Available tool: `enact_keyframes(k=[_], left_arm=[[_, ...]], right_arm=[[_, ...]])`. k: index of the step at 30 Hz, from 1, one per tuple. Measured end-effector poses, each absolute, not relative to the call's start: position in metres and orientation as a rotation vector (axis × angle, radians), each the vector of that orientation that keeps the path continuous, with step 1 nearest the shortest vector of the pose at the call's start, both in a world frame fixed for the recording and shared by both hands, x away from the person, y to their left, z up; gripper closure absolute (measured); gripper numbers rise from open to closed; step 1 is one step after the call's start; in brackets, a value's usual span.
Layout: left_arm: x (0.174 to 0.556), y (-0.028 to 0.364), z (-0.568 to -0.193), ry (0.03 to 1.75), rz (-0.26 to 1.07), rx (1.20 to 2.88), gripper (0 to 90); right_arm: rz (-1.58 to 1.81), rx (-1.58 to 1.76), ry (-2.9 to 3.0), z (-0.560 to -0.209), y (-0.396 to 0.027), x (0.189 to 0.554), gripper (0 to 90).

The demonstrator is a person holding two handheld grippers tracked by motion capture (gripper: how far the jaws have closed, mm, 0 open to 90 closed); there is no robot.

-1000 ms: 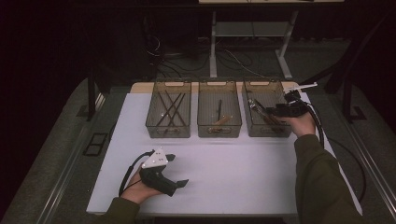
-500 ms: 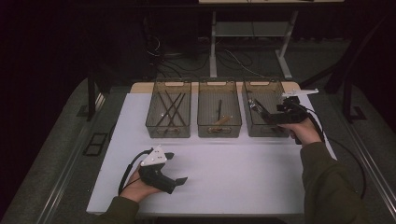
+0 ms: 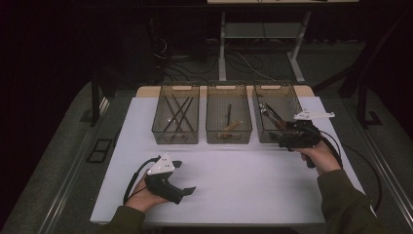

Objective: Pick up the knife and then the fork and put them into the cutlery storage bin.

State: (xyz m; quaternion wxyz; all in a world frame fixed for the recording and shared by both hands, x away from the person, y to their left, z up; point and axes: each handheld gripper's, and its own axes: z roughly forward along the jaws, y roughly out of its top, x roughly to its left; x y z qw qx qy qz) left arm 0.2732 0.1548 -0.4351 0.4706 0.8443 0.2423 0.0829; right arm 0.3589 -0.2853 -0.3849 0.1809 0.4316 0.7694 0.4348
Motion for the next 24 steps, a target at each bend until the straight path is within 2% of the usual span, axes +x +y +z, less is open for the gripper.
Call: enact_keyframes(k=[24], left_arm=[[0.273,0.156,-0.434,0.596,0.206,2.058,0.0]], right_arm=[[1.300,1.134,2.211,-0.422,-0.290,0.287,15.6]])
